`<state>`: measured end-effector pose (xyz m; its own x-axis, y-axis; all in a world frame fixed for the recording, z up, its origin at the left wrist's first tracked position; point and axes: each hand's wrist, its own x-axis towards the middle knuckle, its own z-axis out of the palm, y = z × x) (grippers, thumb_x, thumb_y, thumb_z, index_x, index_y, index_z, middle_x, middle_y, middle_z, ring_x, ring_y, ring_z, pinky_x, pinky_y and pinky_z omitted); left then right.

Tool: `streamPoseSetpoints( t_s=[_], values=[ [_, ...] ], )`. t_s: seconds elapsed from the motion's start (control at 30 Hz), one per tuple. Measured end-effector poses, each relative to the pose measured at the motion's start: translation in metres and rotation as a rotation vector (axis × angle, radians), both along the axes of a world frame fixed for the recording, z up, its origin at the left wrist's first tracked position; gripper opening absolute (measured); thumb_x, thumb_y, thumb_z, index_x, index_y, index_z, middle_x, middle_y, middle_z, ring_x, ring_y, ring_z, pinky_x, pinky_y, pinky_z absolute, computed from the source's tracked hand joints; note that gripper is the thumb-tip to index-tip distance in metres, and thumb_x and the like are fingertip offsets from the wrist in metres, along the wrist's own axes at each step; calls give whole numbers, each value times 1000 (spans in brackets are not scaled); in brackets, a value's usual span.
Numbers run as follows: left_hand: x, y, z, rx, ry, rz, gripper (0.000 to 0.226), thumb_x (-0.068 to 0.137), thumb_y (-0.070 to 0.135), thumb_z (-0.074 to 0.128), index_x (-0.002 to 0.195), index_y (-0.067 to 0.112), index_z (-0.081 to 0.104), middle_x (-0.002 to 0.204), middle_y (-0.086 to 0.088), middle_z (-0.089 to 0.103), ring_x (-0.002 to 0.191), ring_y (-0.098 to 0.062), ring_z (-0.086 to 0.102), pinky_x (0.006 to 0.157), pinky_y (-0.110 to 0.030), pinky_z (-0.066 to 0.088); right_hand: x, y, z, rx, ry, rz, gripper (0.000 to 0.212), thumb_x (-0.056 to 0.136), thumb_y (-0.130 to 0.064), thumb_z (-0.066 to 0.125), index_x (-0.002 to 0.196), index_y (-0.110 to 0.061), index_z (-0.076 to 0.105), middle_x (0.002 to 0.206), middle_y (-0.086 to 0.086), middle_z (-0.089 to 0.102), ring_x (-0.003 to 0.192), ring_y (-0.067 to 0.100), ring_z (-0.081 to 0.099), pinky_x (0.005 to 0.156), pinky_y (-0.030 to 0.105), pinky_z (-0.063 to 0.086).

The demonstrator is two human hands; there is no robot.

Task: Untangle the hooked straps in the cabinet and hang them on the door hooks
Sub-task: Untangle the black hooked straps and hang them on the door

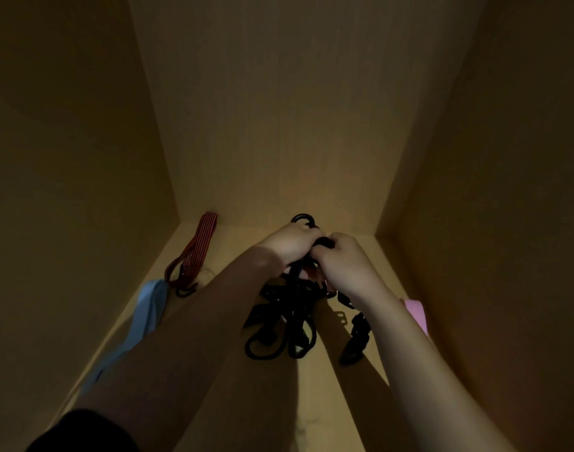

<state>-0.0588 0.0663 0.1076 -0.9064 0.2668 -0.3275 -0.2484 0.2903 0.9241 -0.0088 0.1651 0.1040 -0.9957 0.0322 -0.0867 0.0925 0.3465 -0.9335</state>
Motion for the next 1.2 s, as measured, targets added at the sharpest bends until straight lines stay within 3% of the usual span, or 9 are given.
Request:
streamPoseSetpoints(
  t_s=[0.1,0.23,0.5,0.6,0.7,0.87,0.97,1.1,1.2],
  values=[
    [0,6,-3,150,38,105,19,91,20,48,83,8,59,74,-10,56,59,-19,54,44,-18,46,2,0,1,-41,47,-33,6,90,-19,52,92,-15,48,68,2,57,39,3,49,33,14,33],
    [-8,14,-2,201,197,342,23,88,19,46,66,11,44,63,-7,43,58,-22,44,50,-25,33,5,-1,-2,-210,38,-65,37,89,-19,57,117,-23,32,69,3,55,47,8,49,39,17,39],
    [-28,10,11,200,219,481,32,90,21,44,60,12,41,55,-5,43,50,-19,40,50,-25,30,12,14,-8,-344,-94,241,23,82,1,63,102,-8,53,52,-4,54,40,7,47,65,33,45],
    [-31,9,10,262,175,507,30,90,20,45,62,12,40,59,-5,43,53,-19,42,52,-26,32,17,21,-8,-515,-185,325,12,86,2,55,87,-9,51,53,0,59,43,9,54,52,22,48],
    [-35,7,12,358,132,554,26,90,21,45,66,14,37,65,-3,41,58,-19,41,54,-26,34,22,23,-11,-602,-263,344,6,90,-7,51,84,-10,49,55,5,64,45,13,62,35,15,38],
    [-40,4,17,394,126,576,26,91,22,44,67,14,37,67,-3,41,60,-18,42,56,-26,37,22,21,-25,-773,-213,488,10,77,-3,61,80,-8,53,42,0,47,26,7,38,28,12,29],
    [-42,1,16,441,92,610,21,91,23,43,71,14,42,72,-3,44,68,-19,45,67,-30,42,25,22,-39,-724,-160,506,24,71,1,62,92,-8,57,50,1,53,39,10,47,40,17,38],
    [-48,-9,17,461,76,666,20,91,23,43,73,13,44,76,-4,46,69,-19,47,67,-31,44,24,22,-52,-678,-141,487,29,73,1,57,100,-10,56,71,2,66,69,14,61,67,27,47],
    [-52,-16,18,487,56,697,22,90,24,44,71,14,43,77,-4,46,77,-22,50,71,-34,46,23,24,-56,-654,-220,429,31,68,4,57,92,-15,60,92,3,65,78,14,63,66,28,52]
  ],
)
